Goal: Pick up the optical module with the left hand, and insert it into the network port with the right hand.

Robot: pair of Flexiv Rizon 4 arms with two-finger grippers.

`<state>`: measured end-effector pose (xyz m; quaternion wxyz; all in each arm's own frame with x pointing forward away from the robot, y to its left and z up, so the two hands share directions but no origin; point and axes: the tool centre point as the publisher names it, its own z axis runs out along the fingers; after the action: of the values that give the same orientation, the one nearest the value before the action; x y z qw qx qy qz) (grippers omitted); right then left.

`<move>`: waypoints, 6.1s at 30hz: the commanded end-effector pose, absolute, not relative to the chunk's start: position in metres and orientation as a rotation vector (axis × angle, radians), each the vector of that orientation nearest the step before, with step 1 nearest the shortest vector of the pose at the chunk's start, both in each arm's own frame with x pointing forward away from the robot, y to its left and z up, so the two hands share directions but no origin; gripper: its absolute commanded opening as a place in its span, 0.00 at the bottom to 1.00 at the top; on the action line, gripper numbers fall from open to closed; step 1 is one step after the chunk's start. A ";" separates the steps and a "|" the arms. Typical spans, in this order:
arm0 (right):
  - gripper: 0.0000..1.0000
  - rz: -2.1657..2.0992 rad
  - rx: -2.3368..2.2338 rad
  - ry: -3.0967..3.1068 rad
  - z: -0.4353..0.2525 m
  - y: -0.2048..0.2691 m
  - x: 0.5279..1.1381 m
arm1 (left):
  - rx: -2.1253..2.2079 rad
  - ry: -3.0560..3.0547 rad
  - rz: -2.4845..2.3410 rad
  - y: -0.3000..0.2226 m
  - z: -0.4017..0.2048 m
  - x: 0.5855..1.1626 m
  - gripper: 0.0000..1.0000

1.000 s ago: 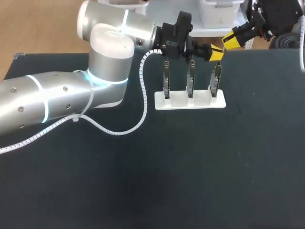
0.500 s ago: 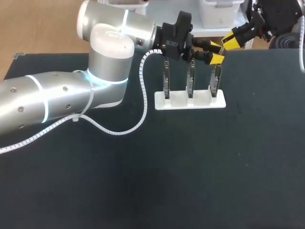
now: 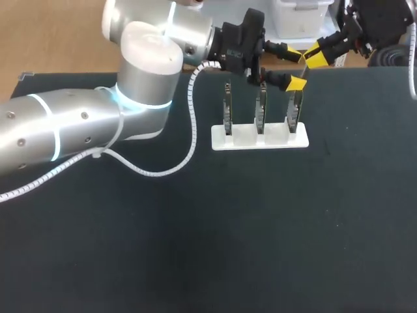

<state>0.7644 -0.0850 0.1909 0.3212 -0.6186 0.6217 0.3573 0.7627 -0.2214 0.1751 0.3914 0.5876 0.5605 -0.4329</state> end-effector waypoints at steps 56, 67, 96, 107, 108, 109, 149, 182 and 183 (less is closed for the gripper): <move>0.00 0.953 -1.624 1.633 0.189 -0.092 0.766 | 1.611 1.595 -0.843 -0.203 0.162 0.758 1.00; 0.00 0.952 -1.653 1.638 0.190 -0.095 0.765 | 1.600 1.574 -0.858 -0.205 0.162 0.757 1.00; 0.00 0.913 -1.703 1.640 0.192 -0.093 0.758 | 1.600 1.574 -0.858 -0.205 0.162 0.757 1.00; 0.00 0.908 -1.698 1.634 0.193 -0.089 0.757 | 1.600 1.574 -0.858 -0.205 0.162 0.757 1.00; 0.00 0.906 -1.694 1.632 0.193 -0.089 0.757 | 1.600 1.574 -0.858 -0.205 0.162 0.757 1.00; 0.00 0.905 -1.692 1.631 0.193 -0.089 0.757 | 1.600 1.574 -0.858 -0.205 0.162 0.757 1.00; 0.00 0.855 -1.771 1.700 0.192 -0.087 0.765 | 1.600 1.574 -0.858 -0.205 0.162 0.757 1.00; 0.00 0.838 -1.825 1.725 0.181 -0.079 0.764 | 1.600 1.574 -0.858 -0.205 0.162 0.757 1.00; 0.00 0.837 -1.823 1.726 0.181 -0.079 0.764 | 1.600 1.574 -0.858 -0.205 0.162 0.757 1.00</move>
<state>0.7642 -0.0805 0.1809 0.2454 -0.6681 0.6313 0.3081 0.7577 -0.2052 0.1624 0.3597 0.6213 0.6110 -0.3336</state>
